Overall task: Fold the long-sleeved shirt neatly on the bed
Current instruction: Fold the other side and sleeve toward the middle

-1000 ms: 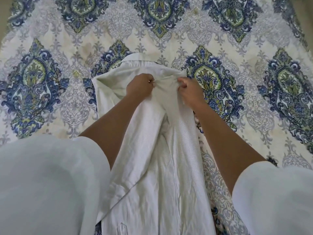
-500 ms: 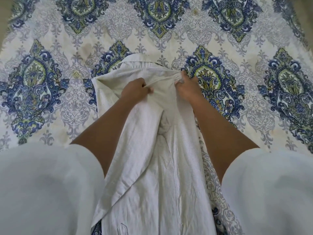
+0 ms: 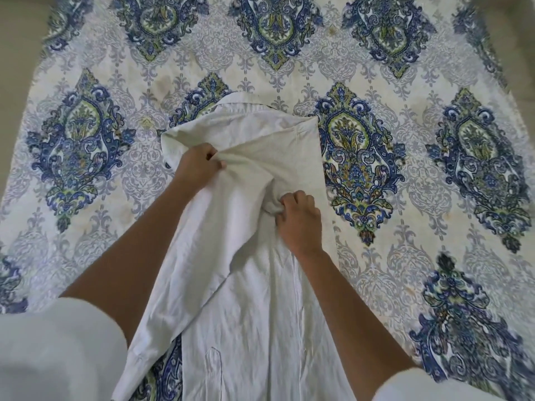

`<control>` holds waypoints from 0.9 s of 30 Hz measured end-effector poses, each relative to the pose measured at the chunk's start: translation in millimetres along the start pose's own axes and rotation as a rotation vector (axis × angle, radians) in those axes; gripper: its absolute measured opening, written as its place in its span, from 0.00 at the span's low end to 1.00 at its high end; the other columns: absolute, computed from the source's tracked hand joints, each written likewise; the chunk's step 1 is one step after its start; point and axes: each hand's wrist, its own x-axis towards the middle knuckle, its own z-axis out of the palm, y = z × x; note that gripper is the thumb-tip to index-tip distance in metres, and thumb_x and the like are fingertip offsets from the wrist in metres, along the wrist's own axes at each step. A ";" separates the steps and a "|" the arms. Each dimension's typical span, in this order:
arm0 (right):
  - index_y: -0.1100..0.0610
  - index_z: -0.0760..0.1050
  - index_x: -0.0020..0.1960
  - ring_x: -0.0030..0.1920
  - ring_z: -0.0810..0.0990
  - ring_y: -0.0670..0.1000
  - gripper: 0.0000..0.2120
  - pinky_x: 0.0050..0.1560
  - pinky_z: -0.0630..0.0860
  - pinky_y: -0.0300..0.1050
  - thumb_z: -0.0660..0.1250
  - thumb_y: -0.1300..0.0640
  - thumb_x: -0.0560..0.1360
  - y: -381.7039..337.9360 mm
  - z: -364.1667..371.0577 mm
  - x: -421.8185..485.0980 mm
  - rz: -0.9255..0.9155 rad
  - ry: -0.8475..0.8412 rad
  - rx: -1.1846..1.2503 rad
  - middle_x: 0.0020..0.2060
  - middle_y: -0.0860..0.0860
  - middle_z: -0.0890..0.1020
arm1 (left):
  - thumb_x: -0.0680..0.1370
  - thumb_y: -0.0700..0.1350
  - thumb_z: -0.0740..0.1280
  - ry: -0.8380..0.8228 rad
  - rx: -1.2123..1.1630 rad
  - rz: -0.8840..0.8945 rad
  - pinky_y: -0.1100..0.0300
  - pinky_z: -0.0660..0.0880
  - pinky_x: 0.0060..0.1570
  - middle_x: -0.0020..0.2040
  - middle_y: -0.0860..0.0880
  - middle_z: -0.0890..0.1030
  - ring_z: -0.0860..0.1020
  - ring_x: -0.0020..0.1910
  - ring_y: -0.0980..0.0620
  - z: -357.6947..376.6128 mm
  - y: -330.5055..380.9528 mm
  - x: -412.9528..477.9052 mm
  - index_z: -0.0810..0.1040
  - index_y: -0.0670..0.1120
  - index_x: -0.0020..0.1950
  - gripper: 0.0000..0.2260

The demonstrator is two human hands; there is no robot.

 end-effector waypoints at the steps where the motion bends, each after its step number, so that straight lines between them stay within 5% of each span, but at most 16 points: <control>1: 0.61 0.76 0.44 0.40 0.78 0.60 0.12 0.34 0.76 0.50 0.72 0.65 0.62 2.5 2.3 -1.7 -0.023 0.038 -0.026 0.40 0.57 0.77 | 0.75 0.41 0.68 -0.006 0.012 -0.018 0.62 0.62 0.30 0.41 0.44 0.73 0.70 0.41 0.49 -4.3 -0.7 6.2 0.76 0.39 0.48 0.06; 3: 0.61 0.77 0.42 0.38 0.78 0.59 0.11 0.31 0.76 0.48 0.71 0.67 0.61 6.7 4.1 -3.3 -0.056 0.055 -0.039 0.39 0.57 0.78 | 0.75 0.42 0.68 -0.018 0.096 -0.056 0.60 0.63 0.32 0.45 0.42 0.76 0.71 0.43 0.48 -10.1 -7.2 13.8 0.77 0.40 0.51 0.08; 6: 0.60 0.78 0.50 0.47 0.76 0.59 0.09 0.42 0.76 0.53 0.66 0.60 0.70 7.1 -0.4 -5.2 -0.056 -0.011 -0.028 0.47 0.57 0.78 | 0.77 0.44 0.65 0.031 0.135 -0.058 0.57 0.69 0.44 0.54 0.43 0.78 0.75 0.50 0.44 -5.6 -14.9 5.9 0.76 0.43 0.58 0.11; 11: 0.62 0.77 0.55 0.57 0.71 0.58 0.12 0.54 0.71 0.52 0.58 0.60 0.77 -3.7 -15.8 8.9 0.093 -0.039 0.257 0.53 0.58 0.77 | 0.74 0.40 0.67 0.415 0.148 0.128 0.48 0.68 0.58 0.60 0.39 0.73 0.71 0.59 0.39 7.3 -46.6 -62.5 0.73 0.39 0.62 0.17; 14: 0.62 0.76 0.57 0.60 0.72 0.59 0.14 0.56 0.69 0.49 0.56 0.62 0.77 -8.9 -14.9 24.4 0.159 -0.194 0.343 0.55 0.60 0.76 | 0.73 0.41 0.69 0.473 0.022 -0.092 0.47 0.63 0.63 0.62 0.36 0.70 0.67 0.63 0.38 16.0 -85.1 -113.9 0.70 0.37 0.64 0.21; 17: 0.61 0.74 0.62 0.63 0.70 0.59 0.16 0.60 0.68 0.49 0.55 0.63 0.77 -20.2 -15.9 22.1 0.234 -0.134 0.366 0.60 0.60 0.74 | 0.74 0.47 0.69 0.387 0.022 -0.415 0.41 0.62 0.65 0.65 0.35 0.68 0.65 0.65 0.36 19.4 -123.3 -161.1 0.66 0.36 0.67 0.27; 20: 0.62 0.74 0.59 0.60 0.72 0.59 0.14 0.56 0.69 0.48 0.57 0.65 0.76 -41.2 -21.0 2.5 0.251 -0.007 0.408 0.57 0.59 0.75 | 0.74 0.53 0.68 0.291 0.084 -0.559 0.39 0.65 0.63 0.65 0.38 0.71 0.67 0.65 0.37 15.1 -149.3 -198.9 0.67 0.39 0.67 0.27; 24: 0.63 0.75 0.49 0.51 0.75 0.57 0.08 0.48 0.69 0.47 0.59 0.66 0.74 -74.8 -20.0 -38.8 0.232 0.092 0.478 0.50 0.57 0.77 | 0.75 0.56 0.67 0.068 0.075 -0.701 0.46 0.69 0.60 0.57 0.43 0.78 0.75 0.57 0.41 -8.9 -162.5 -224.9 0.71 0.43 0.63 0.23; 27: 0.61 0.75 0.48 0.44 0.74 0.51 0.07 0.43 0.69 0.43 0.58 0.65 0.75 -102.0 -17.9 -72.1 0.215 -0.056 0.537 0.45 0.52 0.78 | 0.75 0.51 0.68 -0.094 -0.013 -0.712 0.55 0.70 0.49 0.54 0.42 0.78 0.75 0.48 0.45 -37.3 -171.0 -245.0 0.74 0.40 0.62 0.20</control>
